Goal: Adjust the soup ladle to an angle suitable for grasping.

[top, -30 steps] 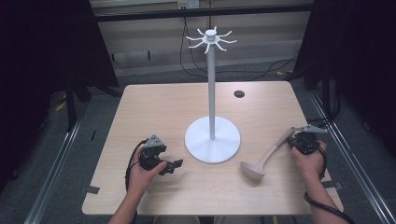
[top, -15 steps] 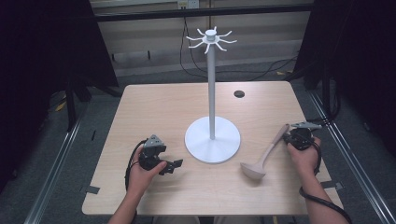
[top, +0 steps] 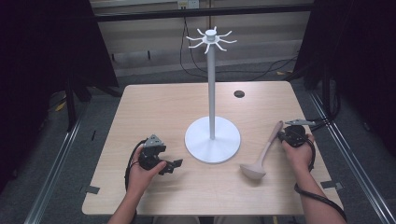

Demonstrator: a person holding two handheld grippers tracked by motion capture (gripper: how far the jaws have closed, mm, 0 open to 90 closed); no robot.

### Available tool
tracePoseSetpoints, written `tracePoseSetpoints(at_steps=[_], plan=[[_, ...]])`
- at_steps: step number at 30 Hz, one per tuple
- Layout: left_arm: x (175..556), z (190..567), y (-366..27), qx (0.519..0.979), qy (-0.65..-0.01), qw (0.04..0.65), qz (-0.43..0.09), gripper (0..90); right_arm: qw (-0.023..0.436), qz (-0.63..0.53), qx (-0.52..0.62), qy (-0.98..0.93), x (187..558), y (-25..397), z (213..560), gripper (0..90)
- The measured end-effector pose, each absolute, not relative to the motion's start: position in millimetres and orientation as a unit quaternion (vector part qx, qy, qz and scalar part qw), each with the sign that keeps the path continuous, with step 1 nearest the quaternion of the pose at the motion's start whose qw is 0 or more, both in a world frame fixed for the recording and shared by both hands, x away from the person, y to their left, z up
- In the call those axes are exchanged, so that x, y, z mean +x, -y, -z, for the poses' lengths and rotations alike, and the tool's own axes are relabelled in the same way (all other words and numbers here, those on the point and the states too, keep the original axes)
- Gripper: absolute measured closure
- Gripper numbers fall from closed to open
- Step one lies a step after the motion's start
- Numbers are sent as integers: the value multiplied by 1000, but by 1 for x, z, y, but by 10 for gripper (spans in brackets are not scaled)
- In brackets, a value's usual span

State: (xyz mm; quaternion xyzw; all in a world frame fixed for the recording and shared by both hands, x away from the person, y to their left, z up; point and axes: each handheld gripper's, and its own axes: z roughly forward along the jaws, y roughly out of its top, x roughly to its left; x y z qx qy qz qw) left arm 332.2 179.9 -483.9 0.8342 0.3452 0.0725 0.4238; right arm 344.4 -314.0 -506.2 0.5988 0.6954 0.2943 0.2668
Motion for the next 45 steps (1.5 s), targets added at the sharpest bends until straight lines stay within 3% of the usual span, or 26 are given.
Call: tracePoseSetpoints(at_steps=[45], plan=[[333, 484, -184, 833, -347, 424, -73, 52, 232, -303, 566, -730, 372, 271, 499, 900]])
